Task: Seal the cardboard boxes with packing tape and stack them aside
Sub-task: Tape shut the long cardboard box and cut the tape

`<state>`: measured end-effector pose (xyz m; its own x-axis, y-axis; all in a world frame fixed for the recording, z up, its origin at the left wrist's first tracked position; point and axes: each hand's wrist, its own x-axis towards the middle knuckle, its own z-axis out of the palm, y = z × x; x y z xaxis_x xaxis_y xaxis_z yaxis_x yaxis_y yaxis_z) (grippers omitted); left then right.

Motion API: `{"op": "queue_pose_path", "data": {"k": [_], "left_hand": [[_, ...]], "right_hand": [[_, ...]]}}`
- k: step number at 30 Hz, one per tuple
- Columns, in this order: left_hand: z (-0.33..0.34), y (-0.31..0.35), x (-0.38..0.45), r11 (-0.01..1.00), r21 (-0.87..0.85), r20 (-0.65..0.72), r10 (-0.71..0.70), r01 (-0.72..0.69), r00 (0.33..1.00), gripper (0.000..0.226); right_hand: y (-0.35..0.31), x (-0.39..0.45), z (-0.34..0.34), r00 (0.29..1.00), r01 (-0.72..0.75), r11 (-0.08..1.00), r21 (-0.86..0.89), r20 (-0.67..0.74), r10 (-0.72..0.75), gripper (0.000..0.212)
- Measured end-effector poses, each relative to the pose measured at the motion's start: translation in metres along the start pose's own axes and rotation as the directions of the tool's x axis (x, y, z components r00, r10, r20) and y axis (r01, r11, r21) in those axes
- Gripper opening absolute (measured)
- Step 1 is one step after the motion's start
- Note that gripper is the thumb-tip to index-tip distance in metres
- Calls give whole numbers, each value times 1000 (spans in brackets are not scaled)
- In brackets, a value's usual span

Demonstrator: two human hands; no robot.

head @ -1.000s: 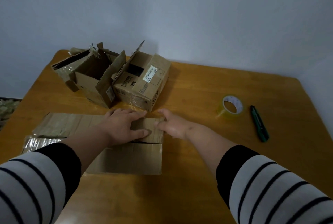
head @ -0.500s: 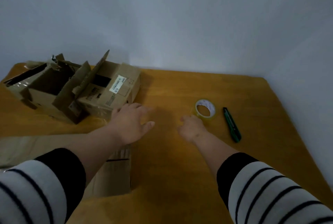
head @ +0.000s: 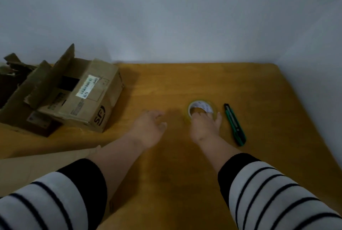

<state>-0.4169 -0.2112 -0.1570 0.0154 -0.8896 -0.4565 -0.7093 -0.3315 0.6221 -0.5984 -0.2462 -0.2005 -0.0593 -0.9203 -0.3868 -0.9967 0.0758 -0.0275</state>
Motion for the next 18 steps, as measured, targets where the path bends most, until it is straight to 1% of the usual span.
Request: {"op": "queue_pose_path", "data": {"k": [2, 4, 5, 8, 9, 11, 14, 17, 18], "left_hand": [[4, 0, 5, 999, -36, -18, -18, 18, 1000, 44], [3, 3, 6, 997, -69, -34, -46, 43, 998, 49], [-1, 5, 5, 993, -98, -33, -66, 62, 997, 52], [-15, 11, -4, 978, -186, 2, -96, 95, 995, 62], [-20, 13, -8, 974, -211, 7, -87, 87, 996, 63], [-31, 15, -17, 970, -238, -21, -51, 45, 998, 60], [-51, 15, -33, 974, -222, -122, 19, -46, 992, 46], [-73, 9, -48, 987, -86, -259, 112, -139, 959, 31], [-80, 6, -53, 982, -78, -284, 142, -171, 948, 27]], "right_hand": [[-1, -6, 2, 999, 51, 996, 75, -5, -50, 21], [-2, -17, -3, 996, 90, 973, 212, 9, -94, 13], [-3, -23, -7, 994, 101, 952, 287, 19, -112, 12], [-12, -46, -24, 982, 134, 857, 498, 46, -181, 27], [-18, -53, -30, 975, 167, 825, 539, 35, -220, 26], [-31, -66, -43, 955, 240, 762, 602, -6, -296, 20], [-51, -81, -63, 934, 303, 694, 653, -59, -352, 13], [-68, -96, -79, 917, 353, 684, 638, -90, -389, 15], [-73, -101, -82, 912, 365, 684, 631, -96, -399, 17]]}}
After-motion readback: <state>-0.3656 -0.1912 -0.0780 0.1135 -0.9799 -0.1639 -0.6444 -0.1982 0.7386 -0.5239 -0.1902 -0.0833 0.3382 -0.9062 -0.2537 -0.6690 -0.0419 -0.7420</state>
